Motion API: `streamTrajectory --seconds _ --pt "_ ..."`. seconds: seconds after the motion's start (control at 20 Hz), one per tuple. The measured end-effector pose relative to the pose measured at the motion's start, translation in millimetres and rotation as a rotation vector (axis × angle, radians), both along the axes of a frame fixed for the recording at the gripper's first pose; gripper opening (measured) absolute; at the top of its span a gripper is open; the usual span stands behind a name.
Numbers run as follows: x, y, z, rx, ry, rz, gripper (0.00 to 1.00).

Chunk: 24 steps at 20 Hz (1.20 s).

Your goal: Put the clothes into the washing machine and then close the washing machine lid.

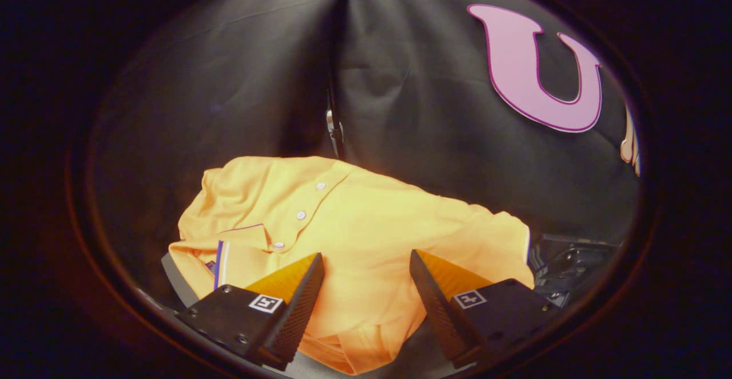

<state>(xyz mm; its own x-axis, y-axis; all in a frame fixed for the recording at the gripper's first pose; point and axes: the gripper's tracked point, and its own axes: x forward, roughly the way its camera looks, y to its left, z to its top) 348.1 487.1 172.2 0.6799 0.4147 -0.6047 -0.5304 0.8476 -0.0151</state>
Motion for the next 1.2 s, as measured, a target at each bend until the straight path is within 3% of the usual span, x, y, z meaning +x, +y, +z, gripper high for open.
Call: streamTrajectory --seconds 0.15,0.2,0.35,0.5,0.6,0.8,1.2 --pt "-2 1 1 -0.011 -0.004 0.004 0.87" --pt "-1 2 2 -0.01 -0.009 0.007 0.79" --pt "2 1 2 -0.02 -0.026 0.015 0.44" --pt "2 -4 5 -0.027 -0.024 -0.032 0.1" --pt "-1 -6 7 -0.035 -0.017 -0.043 0.03" --pt "-8 -39 11 -0.098 -0.024 -0.073 0.01" --pt "-38 -165 104 -0.096 -0.105 -0.324 0.0"
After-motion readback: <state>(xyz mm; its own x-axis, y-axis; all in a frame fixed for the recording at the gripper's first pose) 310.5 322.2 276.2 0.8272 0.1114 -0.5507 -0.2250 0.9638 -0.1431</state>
